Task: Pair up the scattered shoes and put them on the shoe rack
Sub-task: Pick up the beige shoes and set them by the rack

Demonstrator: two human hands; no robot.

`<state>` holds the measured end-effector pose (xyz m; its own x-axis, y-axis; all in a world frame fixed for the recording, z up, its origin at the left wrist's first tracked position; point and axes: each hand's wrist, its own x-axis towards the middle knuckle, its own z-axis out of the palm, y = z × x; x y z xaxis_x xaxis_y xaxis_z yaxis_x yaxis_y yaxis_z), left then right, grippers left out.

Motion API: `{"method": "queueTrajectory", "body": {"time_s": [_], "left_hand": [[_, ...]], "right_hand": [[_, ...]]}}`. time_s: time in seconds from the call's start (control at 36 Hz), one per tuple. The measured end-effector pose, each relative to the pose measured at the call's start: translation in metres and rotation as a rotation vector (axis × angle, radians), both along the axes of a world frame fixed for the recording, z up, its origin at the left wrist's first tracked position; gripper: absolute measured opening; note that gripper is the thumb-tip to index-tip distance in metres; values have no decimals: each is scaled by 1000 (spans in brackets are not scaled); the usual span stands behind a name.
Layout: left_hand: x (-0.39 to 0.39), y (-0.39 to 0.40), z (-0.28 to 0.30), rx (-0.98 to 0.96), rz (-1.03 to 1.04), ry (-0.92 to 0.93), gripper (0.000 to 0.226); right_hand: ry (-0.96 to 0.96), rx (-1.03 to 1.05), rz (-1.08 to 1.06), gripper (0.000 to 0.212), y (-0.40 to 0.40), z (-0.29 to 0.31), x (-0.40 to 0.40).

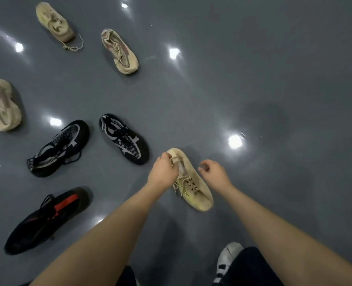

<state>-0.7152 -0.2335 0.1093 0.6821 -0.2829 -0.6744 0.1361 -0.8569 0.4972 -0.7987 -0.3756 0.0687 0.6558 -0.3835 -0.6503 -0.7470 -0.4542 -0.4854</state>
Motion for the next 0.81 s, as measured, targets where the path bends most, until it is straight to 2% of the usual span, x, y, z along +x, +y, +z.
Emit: {"method": "queueTrajectory", "body": {"time_s": [0.22,0.33,0.39,0.42,0.53,0.64,0.81], "left_hand": [[0,-3,-94,93,-111,-63,54],[-7,2,-114,118,-144,-75,54],[-11,4,-117,100,-147,-76,57],[-11,4,-117,88,-146,-79,59],[-8,5,-106,64,-144,-135,69],[-8,6,-69,98,-134,-168,84],[3,11,21,57,-143,-250,67]], "right_hand": [[54,-145,167,50,13,-88,14],[43,-270,259,26,22,-103,10],[16,-329,227,12,26,-104,9],[5,-343,202,12,26,-102,9],[-67,-353,105,26,27,-85,12],[-133,-294,15,22,33,-41,21],[-146,-295,34,27,35,60,35]]}}
